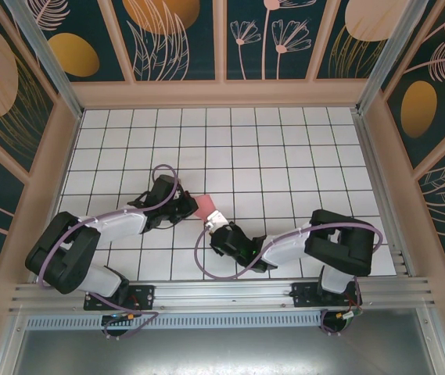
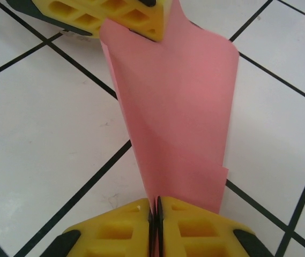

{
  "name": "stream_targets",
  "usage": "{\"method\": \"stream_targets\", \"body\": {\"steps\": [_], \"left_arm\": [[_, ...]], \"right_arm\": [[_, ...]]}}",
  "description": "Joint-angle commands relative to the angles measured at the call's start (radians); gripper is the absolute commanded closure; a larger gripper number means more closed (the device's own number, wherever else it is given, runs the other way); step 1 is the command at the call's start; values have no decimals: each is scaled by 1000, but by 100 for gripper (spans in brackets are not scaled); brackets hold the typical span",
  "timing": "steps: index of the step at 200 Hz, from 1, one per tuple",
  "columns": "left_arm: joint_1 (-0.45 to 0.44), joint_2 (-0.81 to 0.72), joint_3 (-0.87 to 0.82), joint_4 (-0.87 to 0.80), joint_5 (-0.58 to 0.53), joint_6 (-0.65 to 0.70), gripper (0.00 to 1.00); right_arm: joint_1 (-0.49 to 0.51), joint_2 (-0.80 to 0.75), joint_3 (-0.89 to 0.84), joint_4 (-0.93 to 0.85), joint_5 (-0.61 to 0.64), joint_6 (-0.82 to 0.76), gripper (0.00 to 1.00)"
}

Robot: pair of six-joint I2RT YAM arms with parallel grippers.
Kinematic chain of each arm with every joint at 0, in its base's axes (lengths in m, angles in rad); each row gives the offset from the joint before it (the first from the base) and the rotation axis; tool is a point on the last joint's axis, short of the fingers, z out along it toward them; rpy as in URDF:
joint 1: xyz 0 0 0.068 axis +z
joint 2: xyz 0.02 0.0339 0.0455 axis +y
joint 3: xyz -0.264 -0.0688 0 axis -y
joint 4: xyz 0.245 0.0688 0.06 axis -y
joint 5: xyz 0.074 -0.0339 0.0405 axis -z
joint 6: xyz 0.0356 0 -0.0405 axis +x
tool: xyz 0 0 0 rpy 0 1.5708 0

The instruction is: Fold a paper plane with a square sheet of paper (pick it up from the middle)

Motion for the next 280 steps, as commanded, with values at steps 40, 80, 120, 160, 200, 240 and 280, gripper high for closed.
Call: {"method": "stream_targets", "body": {"steps": [40, 80, 120, 160, 200, 240, 280], "left_arm": [[7, 5, 32, -14, -1, 26, 98], [8, -21, 24, -26, -9, 29, 88], [8, -128, 7, -112, -100, 43, 55], [8, -297, -21, -226, -243, 48, 40], [7, -438, -96, -204, -263, 42, 39], [7, -479, -149, -122, -195, 41, 44], [8, -432, -189, 18, -72, 39, 51]], "right_arm": [[5, 37, 35, -19, 48, -40, 88], [-1, 25, 40, -36, 55, -4, 100], [-34, -44, 5, 7, -85, 93, 100], [-94, -88, -24, 47, -276, 213, 100], [-201, -79, -34, 77, -522, 348, 100], [-246, -40, -40, 138, -646, 425, 100], [-283, -4, -69, 257, -752, 522, 100]]}}
